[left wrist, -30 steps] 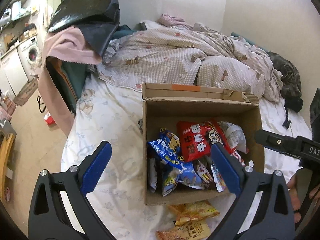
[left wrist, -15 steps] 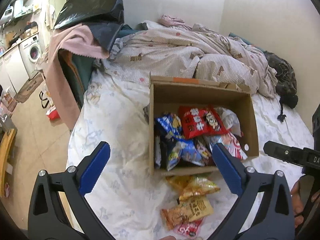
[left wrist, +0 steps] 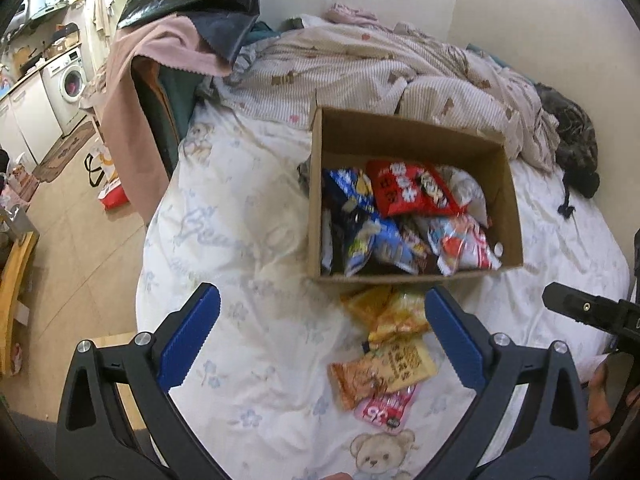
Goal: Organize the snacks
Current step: 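Withdraw both grippers from the box toward the remaining snacks, then grasp a thin yellow stick snack with the right gripper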
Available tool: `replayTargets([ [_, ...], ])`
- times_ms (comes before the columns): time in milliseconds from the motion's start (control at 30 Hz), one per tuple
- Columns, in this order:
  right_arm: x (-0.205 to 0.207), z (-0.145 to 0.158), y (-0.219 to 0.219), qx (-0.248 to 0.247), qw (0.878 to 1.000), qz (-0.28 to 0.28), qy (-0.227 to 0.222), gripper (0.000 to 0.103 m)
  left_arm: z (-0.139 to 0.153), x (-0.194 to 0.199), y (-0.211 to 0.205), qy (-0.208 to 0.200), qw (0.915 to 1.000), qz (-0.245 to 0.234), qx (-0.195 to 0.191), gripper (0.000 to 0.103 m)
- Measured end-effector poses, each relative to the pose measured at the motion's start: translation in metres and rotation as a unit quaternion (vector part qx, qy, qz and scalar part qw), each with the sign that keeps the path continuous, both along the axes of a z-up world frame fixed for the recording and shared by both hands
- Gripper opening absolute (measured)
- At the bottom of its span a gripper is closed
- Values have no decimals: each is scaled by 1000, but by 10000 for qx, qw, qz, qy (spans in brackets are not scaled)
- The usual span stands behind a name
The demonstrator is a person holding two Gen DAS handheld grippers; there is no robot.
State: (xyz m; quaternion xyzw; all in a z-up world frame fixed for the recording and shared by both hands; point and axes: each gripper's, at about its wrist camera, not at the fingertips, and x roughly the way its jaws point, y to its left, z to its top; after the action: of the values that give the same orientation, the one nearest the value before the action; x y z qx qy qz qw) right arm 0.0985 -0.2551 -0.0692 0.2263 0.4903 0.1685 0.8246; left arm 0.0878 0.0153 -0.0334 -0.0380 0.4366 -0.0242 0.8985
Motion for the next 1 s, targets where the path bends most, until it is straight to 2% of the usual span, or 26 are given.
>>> replayTargets([
  [267, -5, -16, 3, -255, 9992, -35, 292, 92, -27, -3, 5, 543, 9982, 220, 96, 101],
  [400, 1, -36, 0, -388, 9962, -150, 759, 92, -37, -2, 18, 795, 9956, 490, 31, 101],
  [500, 8, -55, 7, -415, 9923, -41, 1165, 92, -44, 2, 26, 993, 9930, 636, -95, 101],
  [567, 11, -65, 17, -340, 9904, 104, 1338, 92, -48, 3, 28, 1091, 9914, 711, -125, 101],
  [667, 18, -79, 36, 33, 9868, 335, 1584, 92, -51, 5, 28, 1191, 9901, 725, -134, 101],
  [700, 22, -84, 47, 40, 9853, 472, 1639, 91, -51, 5, 28, 1196, 9899, 739, -157, 101],
  [900, 40, -112, 90, -280, 9756, 1048, 1911, 69, -48, 8, 33, 1171, 9893, 831, -252, 101],
  [1000, 43, -129, 101, 19, 9694, 1226, 2126, 62, -48, 8, 38, 1178, 9884, 906, -298, 101],
])
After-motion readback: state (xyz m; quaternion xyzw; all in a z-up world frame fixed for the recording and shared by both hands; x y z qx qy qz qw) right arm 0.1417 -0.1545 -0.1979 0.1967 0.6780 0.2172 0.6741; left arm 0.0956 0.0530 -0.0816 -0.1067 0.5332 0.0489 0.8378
